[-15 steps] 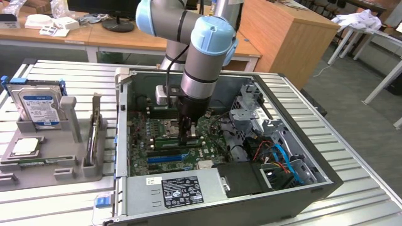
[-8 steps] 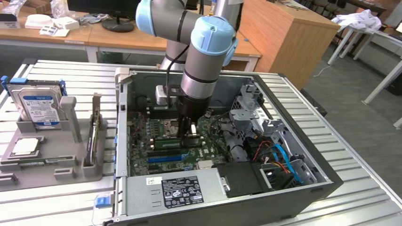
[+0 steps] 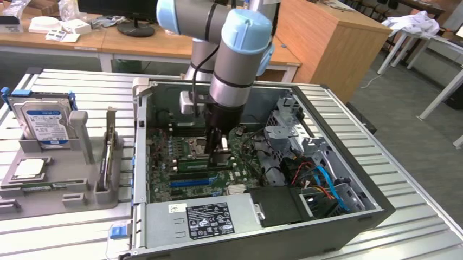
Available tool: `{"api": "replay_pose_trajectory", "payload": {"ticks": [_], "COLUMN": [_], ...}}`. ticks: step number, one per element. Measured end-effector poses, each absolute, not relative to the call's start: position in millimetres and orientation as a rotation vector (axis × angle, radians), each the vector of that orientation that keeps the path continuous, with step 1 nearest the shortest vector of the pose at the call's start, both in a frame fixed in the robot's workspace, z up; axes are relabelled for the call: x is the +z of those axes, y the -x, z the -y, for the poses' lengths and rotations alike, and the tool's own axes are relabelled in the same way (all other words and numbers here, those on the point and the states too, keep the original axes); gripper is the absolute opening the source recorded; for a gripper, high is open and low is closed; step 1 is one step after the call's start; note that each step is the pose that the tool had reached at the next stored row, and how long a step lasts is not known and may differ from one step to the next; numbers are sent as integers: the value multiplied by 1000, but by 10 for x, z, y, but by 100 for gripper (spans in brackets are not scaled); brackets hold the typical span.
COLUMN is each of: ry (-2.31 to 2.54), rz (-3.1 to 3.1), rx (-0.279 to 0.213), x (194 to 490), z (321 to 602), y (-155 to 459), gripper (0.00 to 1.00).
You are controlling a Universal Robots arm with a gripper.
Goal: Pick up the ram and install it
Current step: 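Insert the ram into the slot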
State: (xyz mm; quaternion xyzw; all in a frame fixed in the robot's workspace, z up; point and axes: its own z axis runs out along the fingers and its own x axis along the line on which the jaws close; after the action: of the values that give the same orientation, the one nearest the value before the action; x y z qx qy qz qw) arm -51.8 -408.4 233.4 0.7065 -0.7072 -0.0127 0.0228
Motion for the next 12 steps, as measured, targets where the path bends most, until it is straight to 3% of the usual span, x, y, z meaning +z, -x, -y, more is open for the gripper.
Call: {"api": "replay_pose_trajectory", "payload": {"ticks": [12], "ry": [-2177], "rz": [2181], "rx": [-16], "x": [2672], "z": [4038], "y": [518], "gripper": [47]}}
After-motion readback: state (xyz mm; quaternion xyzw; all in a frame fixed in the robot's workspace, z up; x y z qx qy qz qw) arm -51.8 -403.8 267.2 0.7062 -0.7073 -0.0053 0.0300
